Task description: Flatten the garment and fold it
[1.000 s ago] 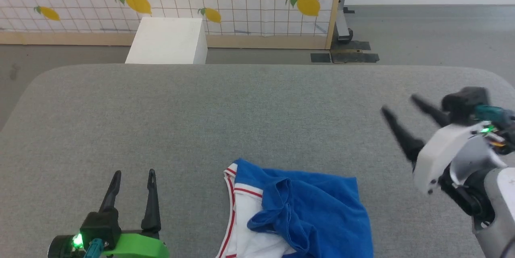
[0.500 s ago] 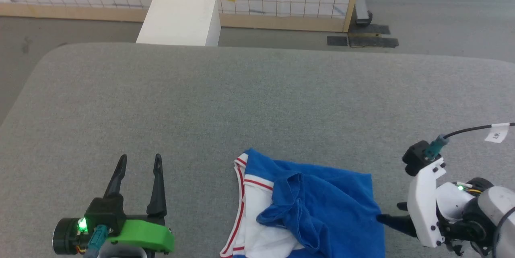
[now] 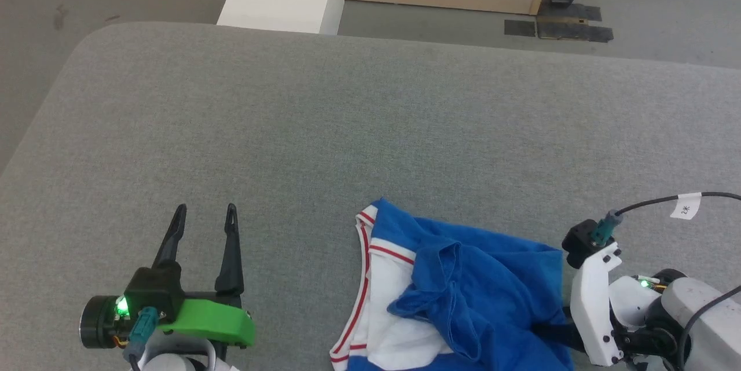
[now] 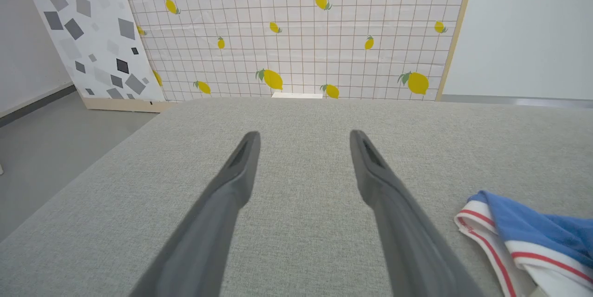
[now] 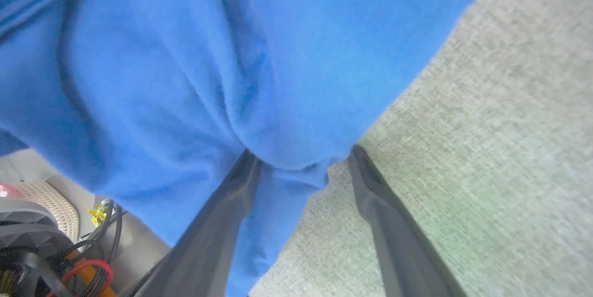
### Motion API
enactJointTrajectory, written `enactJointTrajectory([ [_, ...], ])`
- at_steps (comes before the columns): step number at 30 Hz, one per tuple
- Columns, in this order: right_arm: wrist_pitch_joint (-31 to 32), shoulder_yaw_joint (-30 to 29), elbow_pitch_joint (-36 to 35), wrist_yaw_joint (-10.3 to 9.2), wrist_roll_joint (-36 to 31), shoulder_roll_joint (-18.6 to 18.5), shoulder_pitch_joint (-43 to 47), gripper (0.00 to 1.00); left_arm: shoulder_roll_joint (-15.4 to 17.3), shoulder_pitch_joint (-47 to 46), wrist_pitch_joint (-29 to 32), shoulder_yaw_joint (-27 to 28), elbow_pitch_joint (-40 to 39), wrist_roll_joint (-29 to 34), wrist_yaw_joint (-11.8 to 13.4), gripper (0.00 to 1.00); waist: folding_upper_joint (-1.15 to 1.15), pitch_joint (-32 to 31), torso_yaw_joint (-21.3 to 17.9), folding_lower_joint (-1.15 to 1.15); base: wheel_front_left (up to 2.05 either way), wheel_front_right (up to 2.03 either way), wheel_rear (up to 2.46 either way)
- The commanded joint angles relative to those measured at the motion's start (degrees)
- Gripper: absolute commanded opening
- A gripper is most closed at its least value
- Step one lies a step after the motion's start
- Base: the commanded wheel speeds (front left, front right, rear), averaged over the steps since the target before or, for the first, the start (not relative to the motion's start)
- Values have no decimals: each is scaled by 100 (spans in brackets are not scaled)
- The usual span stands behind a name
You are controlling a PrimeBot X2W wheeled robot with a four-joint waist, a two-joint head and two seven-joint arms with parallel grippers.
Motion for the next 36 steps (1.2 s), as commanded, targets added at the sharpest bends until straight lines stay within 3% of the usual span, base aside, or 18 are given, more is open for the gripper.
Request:
enactJointTrajectory([
  [1,-127,266,179,-12,47,179,142,0,-29,-57,-21,23,13,-21,28,100,0,-14,-14,0,0,0,0],
  [11,-889,609,-242,-12,21,-194,-507,0,-31,116,-21,144,-3,11,60,100,0,-243,-425,0,0,0,0],
  [18,-1013,839,-826,-12,-212,-782,-1230,0,-32,281,-21,313,-165,-28,116,100,0,-143,-1221,0,0,0,0],
  [25,-1074,970,-1125,-12,-720,-1567,-1942,0,-14,181,-21,501,-391,-13,131,100,0,348,-2164,0,0,0,0],
  [30,-1259,820,-787,-12,-995,-1845,-2226,0,105,-45,-21,627,-494,29,46,100,0,801,-2669,0,0,0,0],
  [36,-1765,429,330,-12,-1552,-1948,-2434,0,305,-357,-21,612,-713,151,-52,100,0,1405,-2829,0,0,0,0],
])
